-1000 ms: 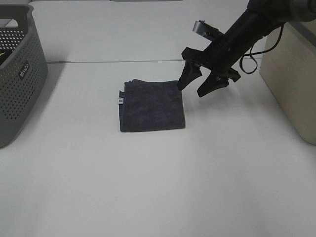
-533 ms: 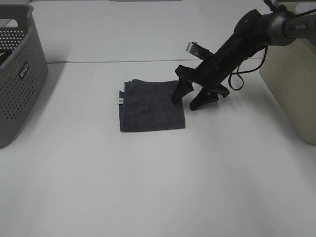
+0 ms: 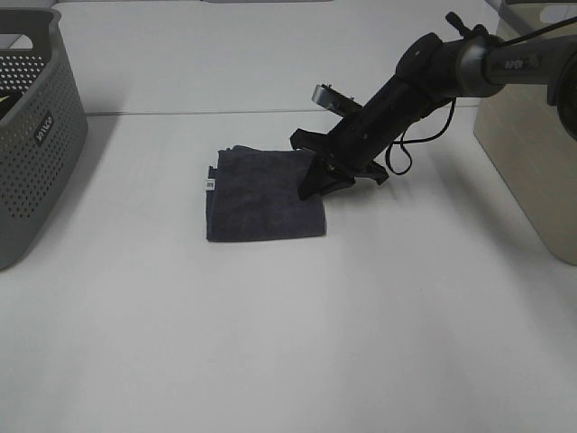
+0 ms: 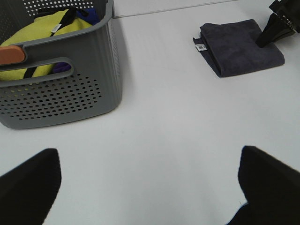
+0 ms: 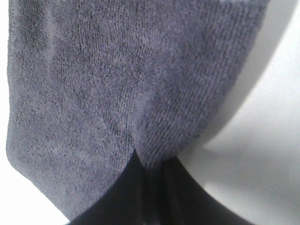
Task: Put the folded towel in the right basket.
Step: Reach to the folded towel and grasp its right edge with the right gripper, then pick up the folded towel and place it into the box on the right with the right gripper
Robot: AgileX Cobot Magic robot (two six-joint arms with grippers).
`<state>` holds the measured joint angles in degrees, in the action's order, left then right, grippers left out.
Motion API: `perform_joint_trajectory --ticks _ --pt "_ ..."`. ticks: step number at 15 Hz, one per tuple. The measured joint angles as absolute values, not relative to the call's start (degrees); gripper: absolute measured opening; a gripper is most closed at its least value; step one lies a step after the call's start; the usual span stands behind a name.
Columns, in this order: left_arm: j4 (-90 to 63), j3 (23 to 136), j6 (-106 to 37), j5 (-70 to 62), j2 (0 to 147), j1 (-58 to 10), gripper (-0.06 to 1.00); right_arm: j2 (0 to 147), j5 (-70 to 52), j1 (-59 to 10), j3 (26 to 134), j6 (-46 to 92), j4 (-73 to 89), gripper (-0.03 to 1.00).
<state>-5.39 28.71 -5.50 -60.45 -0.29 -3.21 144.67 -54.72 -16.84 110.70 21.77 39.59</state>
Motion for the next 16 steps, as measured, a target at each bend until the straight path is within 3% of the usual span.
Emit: perform_joint_trajectory --ticks 8,16 --pt "-5.4 28.7 -5.5 -60.4 -0.3 -3.2 0.98 136.4 -58.4 -17.2 111.3 22.1 34.1 0.05" --pt "-5.4 28.7 -5.5 -60.4 -0.3 -3.2 0.98 113.5 -60.6 -16.3 111.4 11.9 5.2 0.05"
